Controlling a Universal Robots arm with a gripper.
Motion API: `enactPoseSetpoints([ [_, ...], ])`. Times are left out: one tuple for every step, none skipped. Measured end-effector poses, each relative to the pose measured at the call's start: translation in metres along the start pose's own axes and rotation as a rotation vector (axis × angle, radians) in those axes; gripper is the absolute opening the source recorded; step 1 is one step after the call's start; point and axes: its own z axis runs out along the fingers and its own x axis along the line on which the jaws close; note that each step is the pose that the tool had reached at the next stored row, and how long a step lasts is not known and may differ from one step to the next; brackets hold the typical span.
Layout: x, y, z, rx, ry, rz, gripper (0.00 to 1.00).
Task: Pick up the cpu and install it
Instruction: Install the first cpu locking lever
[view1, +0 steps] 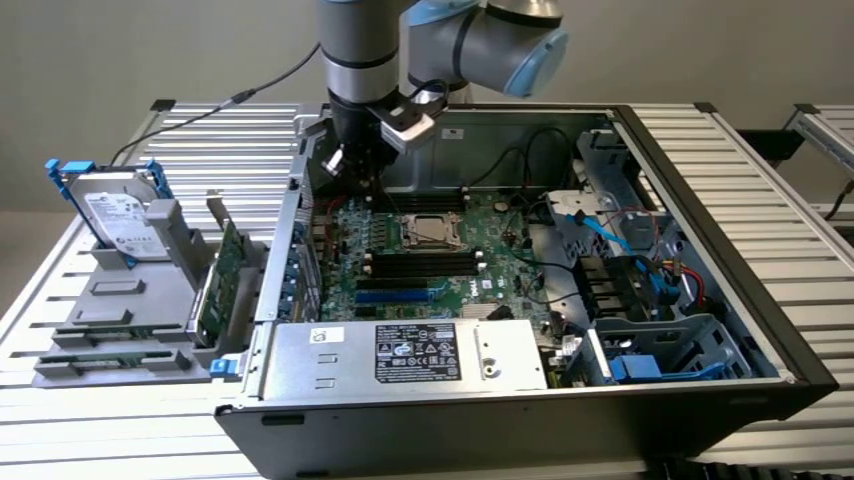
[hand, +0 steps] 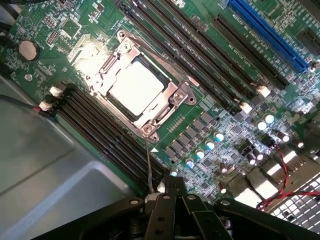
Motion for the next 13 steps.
enactPoseSetpoints([
  [0.0, 0.0, 0.0, 0.0063, 0.0073, 0.006, 0.11],
  [0.0, 0.0, 0.0, 0.0125, 0.0152, 0.011, 0.11],
  [0.0, 0.0, 0.0, 0.018, 0.0227, 0.016, 0.11],
  [0.0, 0.0, 0.0, 0.0225, 0.0299, 0.022, 0.11],
  [0.0, 0.0, 0.0, 0.0253, 0.0362, 0.028, 0.11],
  [0.0, 0.0, 0.0, 0.0265, 0.0419, 0.034, 0.11],
  [0.0, 0.0, 0.0, 0.0275, 0.0471, 0.04, 0.11],
  [0.0, 0.0, 0.0, 0.028, 0.0525, 0.046, 0.11],
  [0.0, 0.0, 0.0, 0.0283, 0.058, 0.052, 0.11],
  [0.0, 0.0, 0.0, 0.0284, 0.0632, 0.059, 0.11],
  [0.0, 0.0, 0.0, 0.0281, 0.0682, 0.066, 0.11],
  [0.0, 0.0, 0.0, 0.0276, 0.0734, 0.073, 0.11],
  [0.0, 0.0, 0.0, 0.0265, 0.078, 0.08, 0.11],
])
